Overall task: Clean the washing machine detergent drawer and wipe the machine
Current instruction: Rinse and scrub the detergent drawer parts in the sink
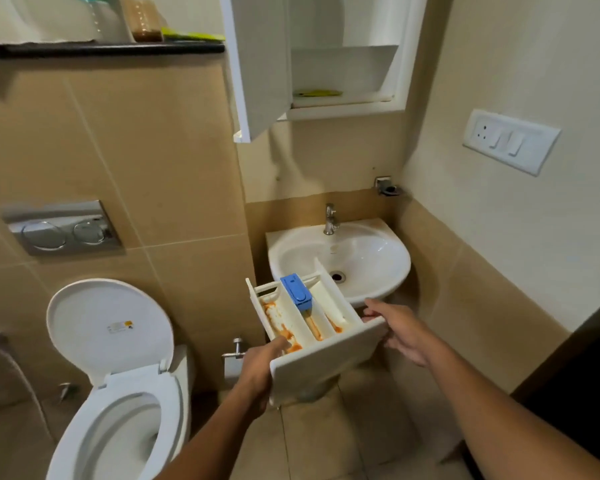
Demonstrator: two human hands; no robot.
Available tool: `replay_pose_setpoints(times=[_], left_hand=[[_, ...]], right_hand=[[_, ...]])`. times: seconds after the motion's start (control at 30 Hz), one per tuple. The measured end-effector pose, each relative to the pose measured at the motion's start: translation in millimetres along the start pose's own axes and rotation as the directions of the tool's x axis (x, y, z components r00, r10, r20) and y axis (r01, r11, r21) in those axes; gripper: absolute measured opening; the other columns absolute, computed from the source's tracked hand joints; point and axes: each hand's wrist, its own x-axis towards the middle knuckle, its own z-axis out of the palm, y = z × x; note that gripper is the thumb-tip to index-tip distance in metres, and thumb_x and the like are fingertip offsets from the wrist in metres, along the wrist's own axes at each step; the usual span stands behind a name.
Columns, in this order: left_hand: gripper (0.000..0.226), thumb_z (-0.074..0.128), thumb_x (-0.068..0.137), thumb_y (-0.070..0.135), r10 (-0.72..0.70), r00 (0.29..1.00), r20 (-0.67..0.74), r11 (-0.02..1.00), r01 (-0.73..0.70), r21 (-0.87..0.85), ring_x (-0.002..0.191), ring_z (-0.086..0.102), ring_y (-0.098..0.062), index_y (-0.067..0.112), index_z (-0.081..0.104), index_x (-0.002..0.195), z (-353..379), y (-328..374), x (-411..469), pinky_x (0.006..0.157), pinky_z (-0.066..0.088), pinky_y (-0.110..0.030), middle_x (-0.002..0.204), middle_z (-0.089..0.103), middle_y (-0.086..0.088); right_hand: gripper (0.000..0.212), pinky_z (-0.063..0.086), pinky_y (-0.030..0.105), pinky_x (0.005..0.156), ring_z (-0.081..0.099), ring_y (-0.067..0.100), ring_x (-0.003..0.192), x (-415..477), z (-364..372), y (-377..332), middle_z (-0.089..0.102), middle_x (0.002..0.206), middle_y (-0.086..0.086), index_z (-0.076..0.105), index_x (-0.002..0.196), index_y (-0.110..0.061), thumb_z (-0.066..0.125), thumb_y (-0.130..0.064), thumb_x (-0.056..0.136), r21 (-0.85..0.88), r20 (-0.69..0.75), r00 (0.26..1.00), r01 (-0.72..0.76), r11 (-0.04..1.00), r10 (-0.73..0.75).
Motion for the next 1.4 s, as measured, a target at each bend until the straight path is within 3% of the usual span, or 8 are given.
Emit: replay_pose_setpoints(times=[0.23, 0.37, 0.5, 0.7, 0.93, 1.07, 1.2, 1.4], left_hand=[[0.031, 0.072, 0.086, 0.020, 0.009, 0.999, -0.048, 0.997, -0.013, -0.072, 0.102, 0.071, -0.031, 0.009, 0.064, 0.113, 75, 43, 79, 0.091, 0.058, -0.055, 0.109, 0.074, -0.012], [0.038, 0.071, 0.087, 0.018, 0.024, 0.999, -0.026, 0.986, -0.028, -0.167, 0.107, 0.065, -0.029, 0.011, 0.058, 0.122, 118, 60, 133, 0.092, 0.057, -0.048, 0.116, 0.068, -0.010], [0.027, 0.070, 0.088, 0.008, 0.003, 0.999, -0.038, 0.960, -0.014, -0.279, 0.096, 0.067, -0.029, 0.010, 0.059, 0.112, 159, 75, 187, 0.053, 0.059, -0.028, 0.106, 0.070, -0.014], [0.031, 0.078, 0.081, 0.009, -0.151, 0.988, -0.029, 0.936, 0.133, -0.325, 0.095, 0.070, -0.033, -0.002, 0.070, 0.109, 171, 91, 250, 0.082, 0.061, -0.040, 0.099, 0.076, -0.021], [0.014, 0.066, 0.080, -0.005, -0.211, 0.973, -0.091, 0.867, 0.143, -0.478, 0.082, 0.070, -0.040, -0.009, 0.069, 0.093, 169, 97, 305, 0.084, 0.058, -0.062, 0.085, 0.072, -0.025], [0.020, 0.063, 0.082, -0.006, -0.240, 0.959, -0.149, 0.821, 0.119, -0.559, 0.084, 0.070, -0.043, -0.013, 0.068, 0.099, 182, 96, 319, 0.082, 0.058, -0.064, 0.090, 0.071, -0.028], [0.022, 0.062, 0.083, -0.004, -0.255, 0.942, -0.220, 0.786, 0.069, -0.614, 0.083, 0.071, -0.042, -0.010, 0.066, 0.105, 204, 97, 328, 0.079, 0.060, -0.059, 0.092, 0.072, -0.028], [0.028, 0.060, 0.086, -0.001, -0.273, 0.913, -0.302, 0.747, 0.003, -0.665, 0.085, 0.072, -0.037, -0.009, 0.065, 0.112, 230, 97, 340, 0.077, 0.061, -0.053, 0.095, 0.074, -0.026]], right_hand=[[0.104, 0.049, 0.056, 0.097, 0.052, 0.037, 0.122, 85, -26, -15, 0.040, 0.148, 0.010, 0.029, 0.149, -0.026, 0.071, -0.072, 0.067, 0.066, 0.014, 0.996, -0.088, 0.994, 0.087], [0.100, 0.048, 0.063, 0.095, 0.049, 0.044, 0.127, 147, -29, -33, 0.040, 0.149, 0.012, 0.031, 0.148, -0.031, 0.067, -0.077, 0.067, 0.136, 0.087, 0.992, -0.101, 0.986, 0.090], [0.079, 0.053, 0.061, 0.089, 0.060, 0.039, 0.115, 211, -38, -56, 0.064, 0.126, 0.010, 0.056, 0.130, -0.028, 0.073, -0.068, 0.064, 0.163, 0.091, 0.988, -0.137, 0.977, 0.123], [0.042, 0.059, 0.054, 0.081, 0.064, 0.042, 0.105, 277, -56, -77, 0.068, 0.113, 0.022, 0.057, 0.124, -0.011, 0.057, -0.014, 0.082, 0.061, 0.124, 0.977, -0.179, 0.982, 0.171], [0.061, 0.045, 0.042, 0.079, 0.064, 0.027, 0.090, 341, -68, -101, 0.070, 0.102, 0.008, 0.063, 0.115, -0.013, 0.066, -0.038, 0.060, -0.250, 0.217, 0.933, -0.230, 0.940, 0.286], [0.091, 0.039, 0.039, 0.095, 0.048, 0.033, 0.131, 389, -67, -147, 0.047, 0.147, 0.010, 0.040, 0.147, -0.012, 0.069, -0.062, 0.077, -0.428, 0.091, 0.980, -0.120, 0.896, 0.175], [0.058, 0.047, 0.030, 0.081, 0.062, 0.024, 0.109, 439, -50, -210, 0.066, 0.120, 0.003, 0.059, 0.126, -0.018, 0.061, -0.059, 0.084, -0.660, 0.159, 0.968, 0.252, 0.708, -0.197], [0.034, 0.050, 0.031, 0.075, 0.065, 0.030, 0.102, 485, -17, -241, 0.068, 0.114, 0.014, 0.064, 0.110, -0.004, 0.058, -0.034, 0.096, -0.884, 0.341, 0.906, 0.400, 0.243, -0.250]])
